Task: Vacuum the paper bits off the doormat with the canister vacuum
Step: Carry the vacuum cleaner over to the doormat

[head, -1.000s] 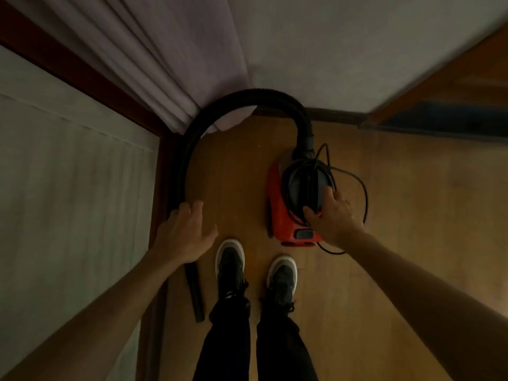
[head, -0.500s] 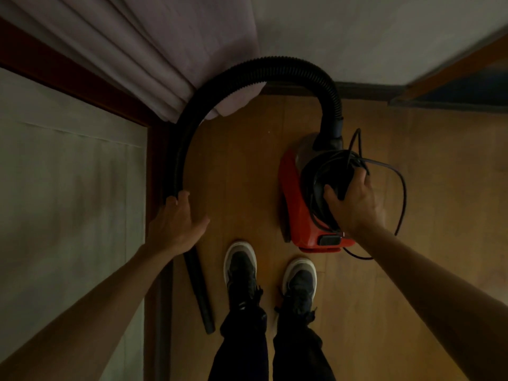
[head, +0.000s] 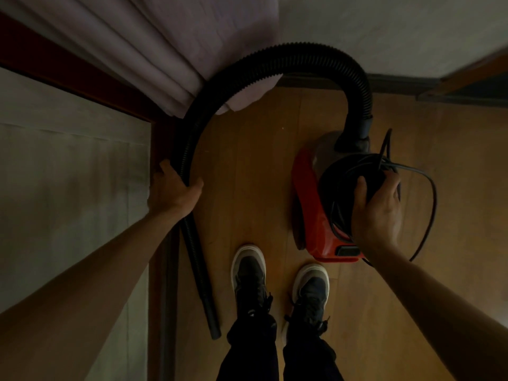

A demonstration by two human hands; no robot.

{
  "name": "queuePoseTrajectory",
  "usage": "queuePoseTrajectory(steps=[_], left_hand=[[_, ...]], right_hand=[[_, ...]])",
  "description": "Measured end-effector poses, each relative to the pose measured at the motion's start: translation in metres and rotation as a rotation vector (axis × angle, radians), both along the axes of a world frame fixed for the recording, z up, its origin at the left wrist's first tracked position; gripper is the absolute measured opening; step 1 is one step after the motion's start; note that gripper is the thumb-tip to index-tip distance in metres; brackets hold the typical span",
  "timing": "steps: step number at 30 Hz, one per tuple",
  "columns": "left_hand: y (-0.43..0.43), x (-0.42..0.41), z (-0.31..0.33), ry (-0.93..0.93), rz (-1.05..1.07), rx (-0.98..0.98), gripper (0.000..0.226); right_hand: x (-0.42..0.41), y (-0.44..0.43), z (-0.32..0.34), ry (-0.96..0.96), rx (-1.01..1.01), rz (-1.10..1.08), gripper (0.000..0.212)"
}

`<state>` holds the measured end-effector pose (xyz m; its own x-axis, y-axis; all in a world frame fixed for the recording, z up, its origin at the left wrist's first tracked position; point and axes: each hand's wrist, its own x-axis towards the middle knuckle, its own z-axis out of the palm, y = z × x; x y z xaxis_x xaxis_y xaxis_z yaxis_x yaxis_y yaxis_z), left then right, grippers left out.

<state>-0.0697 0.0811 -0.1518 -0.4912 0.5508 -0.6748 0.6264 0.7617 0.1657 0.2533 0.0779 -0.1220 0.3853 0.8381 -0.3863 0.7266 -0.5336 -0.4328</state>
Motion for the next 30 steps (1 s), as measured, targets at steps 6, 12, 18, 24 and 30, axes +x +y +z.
queuePoseTrajectory(steps=[6, 12, 18, 24, 30], left_hand=[[0.005, -0.006, -0.016, 0.0, 0.03, 0.116, 0.048], [-0.008, -0.006, -0.013, -0.015, 0.07, 0.182, 0.044], [-0.021, -0.004, -0.006, -0.148, 0.133, 0.306, 0.04], [-0.035, 0.001, 0.014, -0.207, 0.135, 0.384, 0.036], [-0.046, 0.005, 0.043, -0.266, 0.128, 0.414, 0.037]], right_hand=[[0.0, 0.001, 0.0, 0.044, 0.048, -0.017, 0.039], [0.003, 0.002, 0.003, 0.11, 0.053, -0.027, 0.041], [0.002, 0.001, 0.005, 0.143, 0.066, -0.067, 0.04], [0.0, 0.0, 0.014, 0.175, 0.095, -0.049, 0.037], [0.001, -0.001, 0.043, 0.179, 0.107, 0.007, 0.035]])
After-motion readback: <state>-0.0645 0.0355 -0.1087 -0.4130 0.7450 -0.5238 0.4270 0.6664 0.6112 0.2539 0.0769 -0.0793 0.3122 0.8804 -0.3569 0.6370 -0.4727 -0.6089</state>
